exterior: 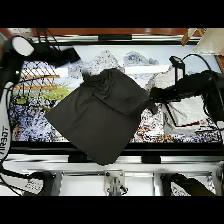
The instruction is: Fold the shirts.
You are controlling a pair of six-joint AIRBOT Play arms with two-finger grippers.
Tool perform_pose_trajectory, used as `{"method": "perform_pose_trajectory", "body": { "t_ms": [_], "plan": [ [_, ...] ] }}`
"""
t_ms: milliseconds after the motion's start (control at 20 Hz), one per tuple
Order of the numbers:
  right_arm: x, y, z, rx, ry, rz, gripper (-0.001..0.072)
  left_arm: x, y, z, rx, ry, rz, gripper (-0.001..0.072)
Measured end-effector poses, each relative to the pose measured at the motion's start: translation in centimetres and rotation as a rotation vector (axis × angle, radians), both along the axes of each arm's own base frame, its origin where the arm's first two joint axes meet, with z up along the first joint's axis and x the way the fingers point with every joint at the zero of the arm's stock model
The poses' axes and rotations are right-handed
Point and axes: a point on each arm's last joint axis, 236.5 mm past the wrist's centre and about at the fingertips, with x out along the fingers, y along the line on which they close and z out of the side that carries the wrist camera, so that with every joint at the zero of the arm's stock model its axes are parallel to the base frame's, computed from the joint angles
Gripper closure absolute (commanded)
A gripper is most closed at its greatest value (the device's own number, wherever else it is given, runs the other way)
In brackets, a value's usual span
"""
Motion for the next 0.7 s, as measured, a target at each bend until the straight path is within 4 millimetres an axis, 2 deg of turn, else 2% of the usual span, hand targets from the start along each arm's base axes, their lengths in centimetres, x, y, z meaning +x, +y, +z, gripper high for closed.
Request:
{"method": "perform_pose_trajectory", "body": {
  "t_ms": [100,250,400,550,700],
  "plan": [
    [-0.1,0.2,-0.5,0.008,0.015,0.006,0.0631,-2.5,0.3,-1.0,0.016,0.110,-0.025,-0.0001],
    [-1.1,0.2,-0.2,0.000,0.026,0.031,0.0631,-7.4,1.8,0.5,0.058,0.215,-0.068,-0.0001],
    [-2.1,-0.6,0.4,-0.040,0.017,0.051,0.0631,-13.3,2.8,0.7,0.084,0.312,-0.090,-0.0002],
    [-2.8,-1.1,0.8,-0.072,0.011,0.075,0.0631,-20.0,3.9,-2.5,0.069,0.427,-0.037,-0.0002],
    [-3.0,-1.3,1.0,-0.088,0.000,0.093,0.0631,-27.4,3.6,-8.0,-0.016,0.556,0.030,-0.0001]
  ]
}}
